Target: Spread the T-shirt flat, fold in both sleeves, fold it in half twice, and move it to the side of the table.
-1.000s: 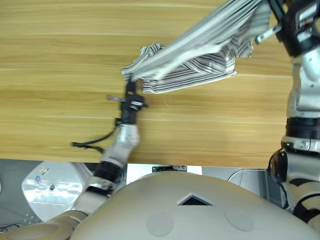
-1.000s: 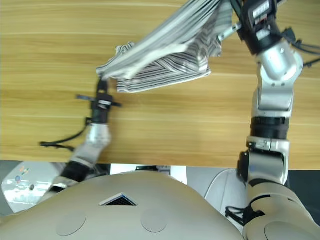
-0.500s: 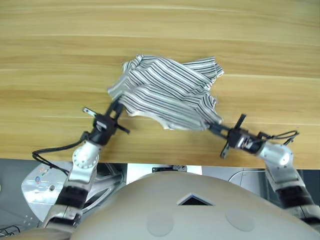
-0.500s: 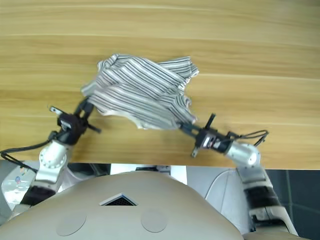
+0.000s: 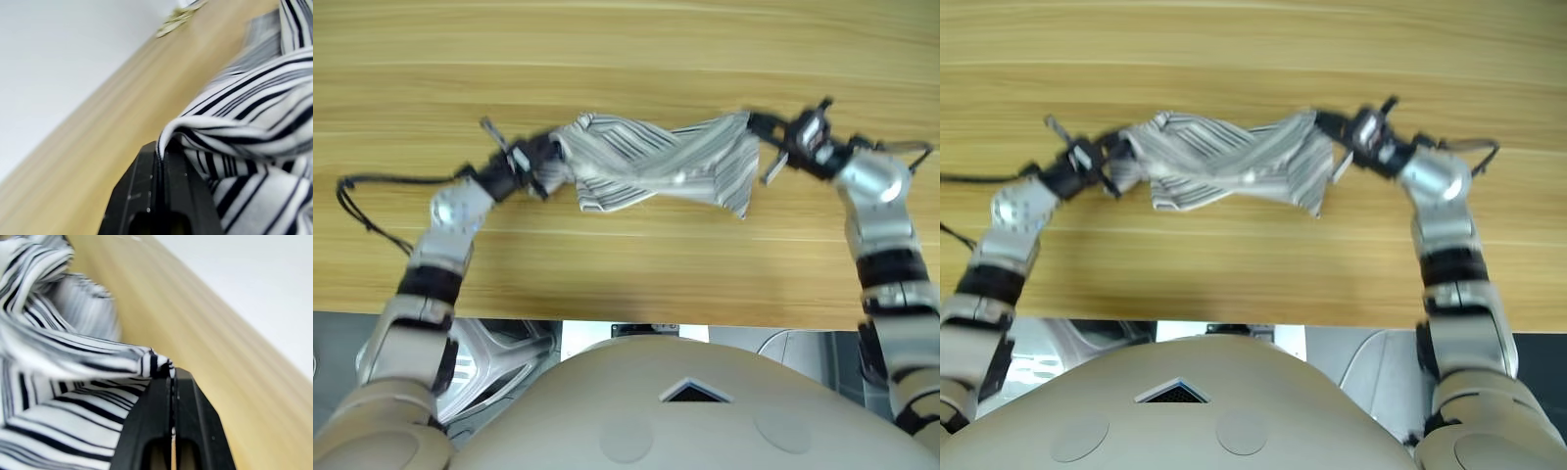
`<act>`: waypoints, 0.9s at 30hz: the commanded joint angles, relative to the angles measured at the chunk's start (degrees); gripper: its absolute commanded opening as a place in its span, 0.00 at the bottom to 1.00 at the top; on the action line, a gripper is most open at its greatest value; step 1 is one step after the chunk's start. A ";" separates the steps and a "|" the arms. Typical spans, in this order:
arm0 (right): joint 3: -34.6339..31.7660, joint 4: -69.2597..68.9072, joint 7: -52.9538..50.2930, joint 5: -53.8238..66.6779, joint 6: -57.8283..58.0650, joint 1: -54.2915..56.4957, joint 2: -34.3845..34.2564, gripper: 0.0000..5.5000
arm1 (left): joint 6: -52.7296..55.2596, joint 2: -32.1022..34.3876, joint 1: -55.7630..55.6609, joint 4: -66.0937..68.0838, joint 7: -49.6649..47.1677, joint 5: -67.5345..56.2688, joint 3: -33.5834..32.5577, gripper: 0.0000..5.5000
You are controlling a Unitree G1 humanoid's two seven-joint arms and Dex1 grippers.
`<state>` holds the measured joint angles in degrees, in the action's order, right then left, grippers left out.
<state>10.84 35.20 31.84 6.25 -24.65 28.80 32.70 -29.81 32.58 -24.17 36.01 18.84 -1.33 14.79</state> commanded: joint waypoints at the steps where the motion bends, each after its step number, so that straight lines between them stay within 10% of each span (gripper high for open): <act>1: -9.67 23.99 -79.69 -20.23 -1.66 55.75 -0.52 0.00 | 1.64 -10.01 -65.38 28.93 -41.01 -13.55 -24.59 0.01; 4: -15.29 10.55 -86.80 -27.79 -13.19 54.81 2.13 0.00 | -10.93 -11.21 -68.69 14.62 -23.09 -24.11 -27.83 0.01; 8: -14.21 9.03 -22.39 8.00 -10.67 28.52 -7.59 0.00 | -4.90 -14.78 -30.57 -5.64 13.69 -31.17 -14.82 0.01; 13: 5.41 -24.62 11.58 25.33 -11.54 -30.44 3.98 0.00 | -8.44 -7.19 16.77 -10.73 27.59 -24.02 -2.71 0.01; 17: 8.13 -36.74 16.62 26.10 -13.75 -58.26 13.47 0.00 | -13.99 1.88 45.55 -17.89 28.35 -11.27 6.34 0.01; 27: 0.99 -31.56 17.43 15.96 -6.26 -54.73 10.65 0.00 | -11.58 1.37 51.70 -19.39 19.57 -3.36 0.26 0.01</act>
<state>12.79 1.40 48.95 24.86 -31.47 -26.63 43.55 -45.59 33.27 25.62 12.13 40.12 -9.17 16.32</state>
